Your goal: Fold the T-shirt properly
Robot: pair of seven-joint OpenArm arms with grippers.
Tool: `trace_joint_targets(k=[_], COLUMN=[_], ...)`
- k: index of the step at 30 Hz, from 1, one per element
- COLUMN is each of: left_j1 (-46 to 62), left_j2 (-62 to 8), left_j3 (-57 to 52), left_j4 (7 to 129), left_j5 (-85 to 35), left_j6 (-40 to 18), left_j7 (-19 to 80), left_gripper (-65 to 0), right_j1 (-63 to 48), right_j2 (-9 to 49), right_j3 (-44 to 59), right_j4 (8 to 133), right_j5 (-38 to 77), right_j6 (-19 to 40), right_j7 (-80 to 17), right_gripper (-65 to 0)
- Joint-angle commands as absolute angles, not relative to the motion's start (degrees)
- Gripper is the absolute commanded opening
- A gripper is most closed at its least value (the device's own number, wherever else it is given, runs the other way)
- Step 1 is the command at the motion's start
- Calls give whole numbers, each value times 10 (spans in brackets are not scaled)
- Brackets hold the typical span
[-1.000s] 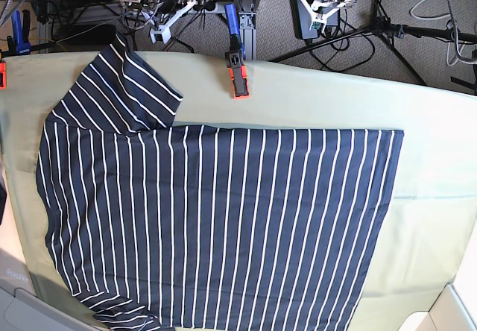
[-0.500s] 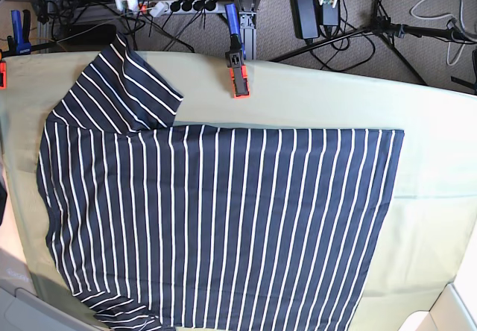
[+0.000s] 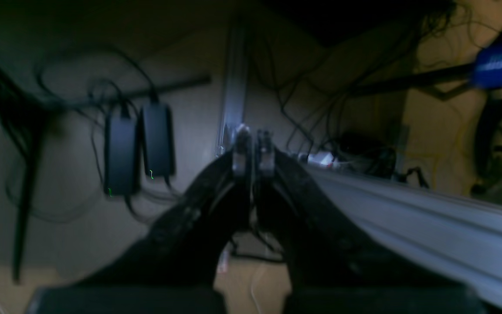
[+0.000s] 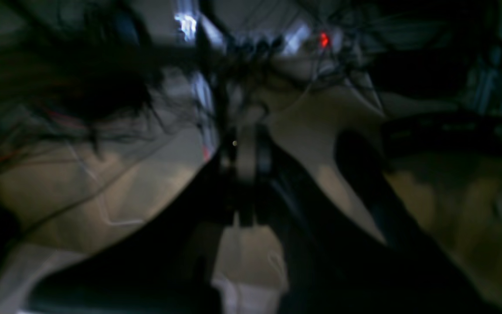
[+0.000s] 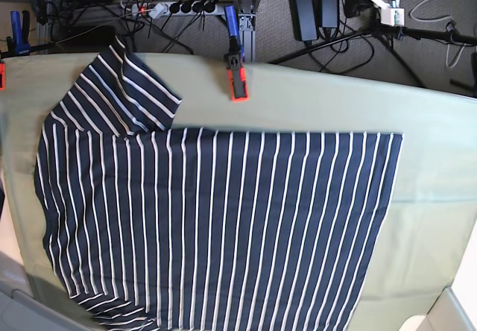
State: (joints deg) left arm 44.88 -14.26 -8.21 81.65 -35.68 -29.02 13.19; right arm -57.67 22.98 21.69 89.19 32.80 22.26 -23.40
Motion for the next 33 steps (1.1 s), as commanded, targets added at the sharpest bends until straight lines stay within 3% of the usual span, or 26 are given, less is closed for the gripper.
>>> trace_joint_targets(k=[1, 5, 9, 13, 15, 18, 26, 33], left_j1=[473, 525, 545, 545, 545, 545, 548, 556], left_j2=[-151, -154, -154, -161, -163, -162, -162, -162], left_j3=[-96, -136, -164, -176, -176, -176, -176, -177], left_j4=[853, 973, 1054, 1091, 1094, 1094, 1094, 1094], left_j5=[-362, -362, -363, -397, -405, -405, -404, -400], left_j6=[-299, -303, -303, -303, -303, -303, -303, -303], left_j7=[123, 124, 164, 216, 226, 239, 262, 262], left_gripper=[-631, -630, -630, -629, -628, -628, -628, -628], right_j1=[-602, -627, -586, -518, -492, -445, -333, -310], right_j2=[241, 241, 258, 274, 274, 274, 257, 211], right_j3=[248, 368, 445, 449, 441, 421, 333, 252], right_j4=[927, 1029, 1055, 1053, 1047, 1025, 909, 895], right_j5=[356, 459, 511, 512, 512, 498, 488, 484], right_j6=[230, 230, 230, 227, 216, 186, 173, 173], right_j7=[-239, -276, -277, -277, -282, -295, -301, -310], right_gripper=[-650, -650, -627, -367, -294, -248, -241, -241])
